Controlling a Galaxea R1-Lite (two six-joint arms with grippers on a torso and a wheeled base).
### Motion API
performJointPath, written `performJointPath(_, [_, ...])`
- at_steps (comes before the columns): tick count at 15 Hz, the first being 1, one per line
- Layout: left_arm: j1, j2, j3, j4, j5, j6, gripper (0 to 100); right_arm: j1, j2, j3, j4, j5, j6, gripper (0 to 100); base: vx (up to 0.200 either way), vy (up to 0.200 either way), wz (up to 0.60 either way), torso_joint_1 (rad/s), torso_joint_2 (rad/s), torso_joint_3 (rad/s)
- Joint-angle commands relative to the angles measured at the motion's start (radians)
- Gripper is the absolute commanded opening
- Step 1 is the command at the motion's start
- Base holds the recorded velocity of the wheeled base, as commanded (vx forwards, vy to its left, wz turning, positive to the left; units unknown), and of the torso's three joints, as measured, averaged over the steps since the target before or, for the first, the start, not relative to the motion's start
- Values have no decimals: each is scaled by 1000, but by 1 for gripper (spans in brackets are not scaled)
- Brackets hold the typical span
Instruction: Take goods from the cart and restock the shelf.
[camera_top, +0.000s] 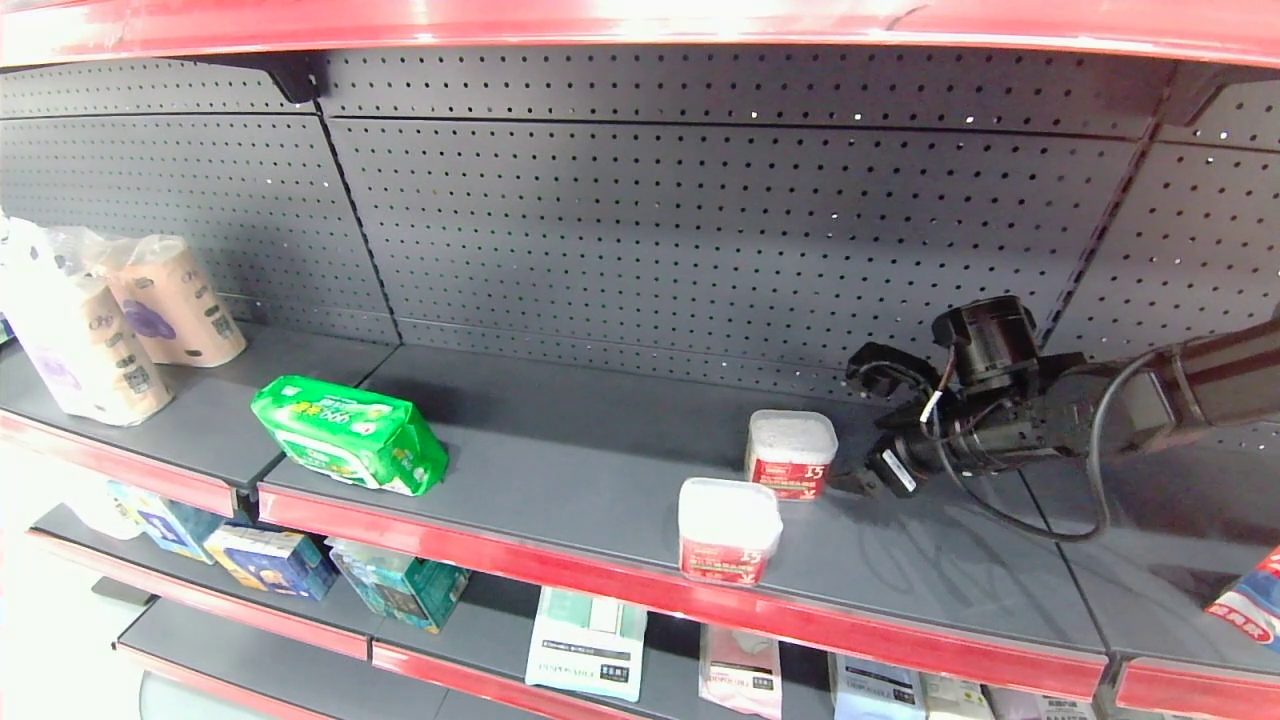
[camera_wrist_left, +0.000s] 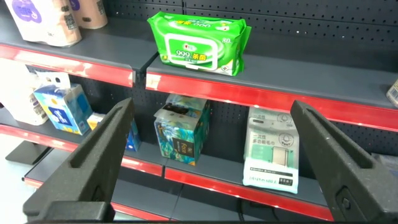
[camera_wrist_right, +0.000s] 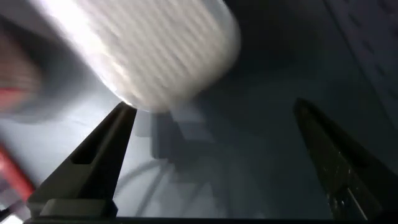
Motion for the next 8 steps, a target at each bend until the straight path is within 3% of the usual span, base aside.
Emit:
performJointPath(1, [0,0,0,0,0,-1,100,-23,-4,2,2,-33,10,100,0,0,0,0,0,0])
performJointPath(3, [0,0,0,0,0,-1,100,-29,9,-1,-5,-103,21,100,0,0,0,0,0,0])
performJointPath(8, [0,0,0,0,0,-1,100,-34,33,-27,-34,-114,72,100,0,0,0,0,0,0])
